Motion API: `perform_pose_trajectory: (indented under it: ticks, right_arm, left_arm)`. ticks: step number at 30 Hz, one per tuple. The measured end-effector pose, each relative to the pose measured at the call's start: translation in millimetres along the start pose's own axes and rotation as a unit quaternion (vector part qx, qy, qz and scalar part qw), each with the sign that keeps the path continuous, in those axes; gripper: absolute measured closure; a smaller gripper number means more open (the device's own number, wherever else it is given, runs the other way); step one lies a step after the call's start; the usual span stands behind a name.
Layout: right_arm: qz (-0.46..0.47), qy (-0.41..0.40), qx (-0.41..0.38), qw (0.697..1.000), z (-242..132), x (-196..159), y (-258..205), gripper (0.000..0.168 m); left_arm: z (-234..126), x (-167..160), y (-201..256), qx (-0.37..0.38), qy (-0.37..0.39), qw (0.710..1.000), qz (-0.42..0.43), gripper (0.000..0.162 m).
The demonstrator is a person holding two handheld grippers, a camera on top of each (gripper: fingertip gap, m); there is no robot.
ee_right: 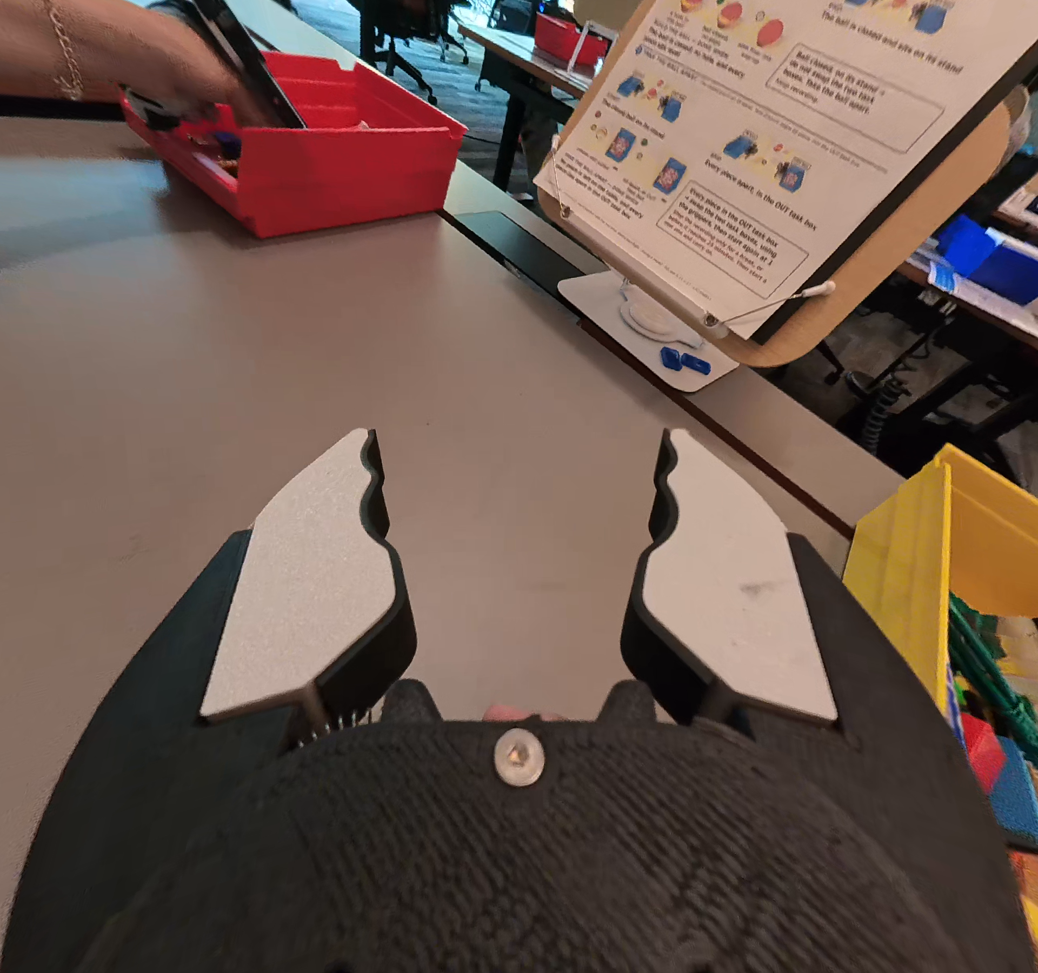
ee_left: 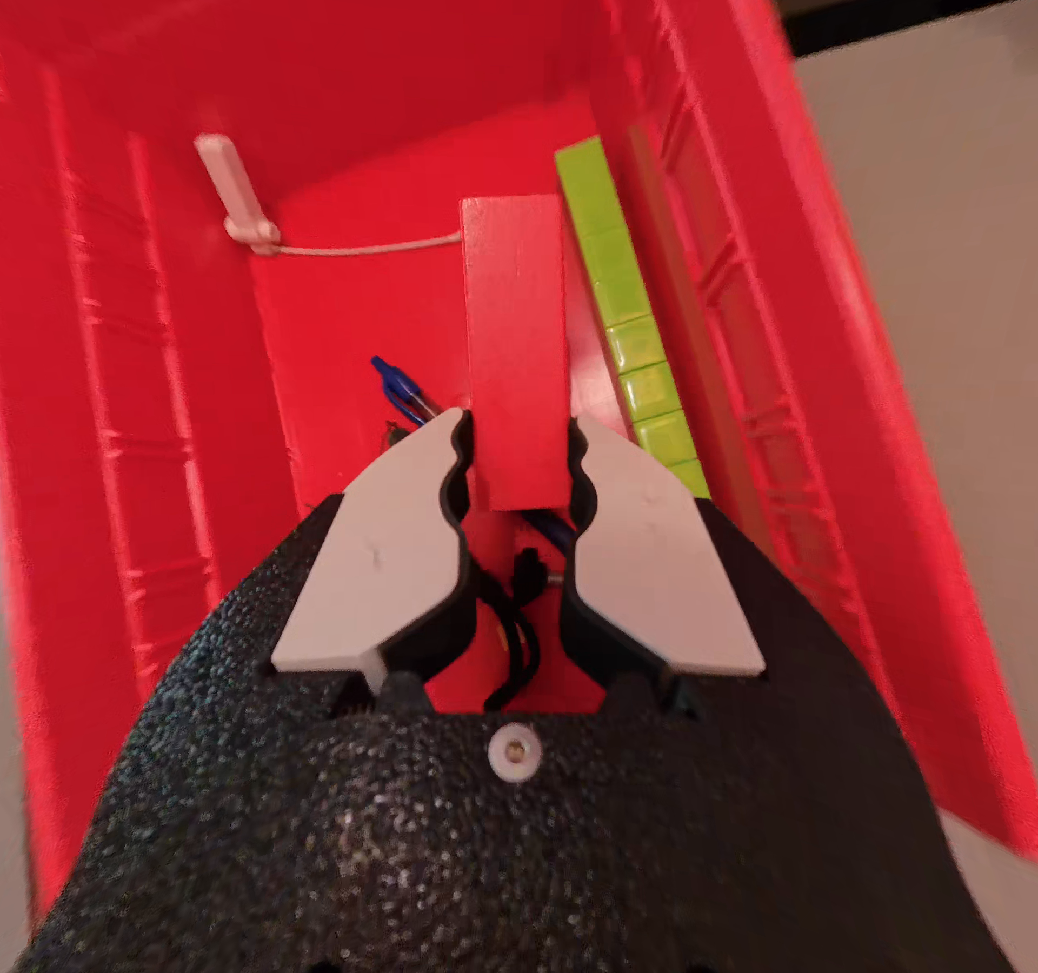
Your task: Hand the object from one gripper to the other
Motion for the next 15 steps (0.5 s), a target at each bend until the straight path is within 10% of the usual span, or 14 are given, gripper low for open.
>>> perform_pose_trajectory:
  ticks: [15]
  right_arm:
    - [-0.037,0.114,0.126,0.985,16,82,-20,0.079]
  left_arm:
    - [-196,21,123,-0.267,0.141,0.919,0.255,0.13]
Point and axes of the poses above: each gripper's, where its closed fingertips meet, z out along the fingers, x out of its top, y = z × x across the jaws, the point moved 8 cm from there along -z, back along the fingers, and after that the axes turned 6 degrees about -z, right-handed, at the moved point
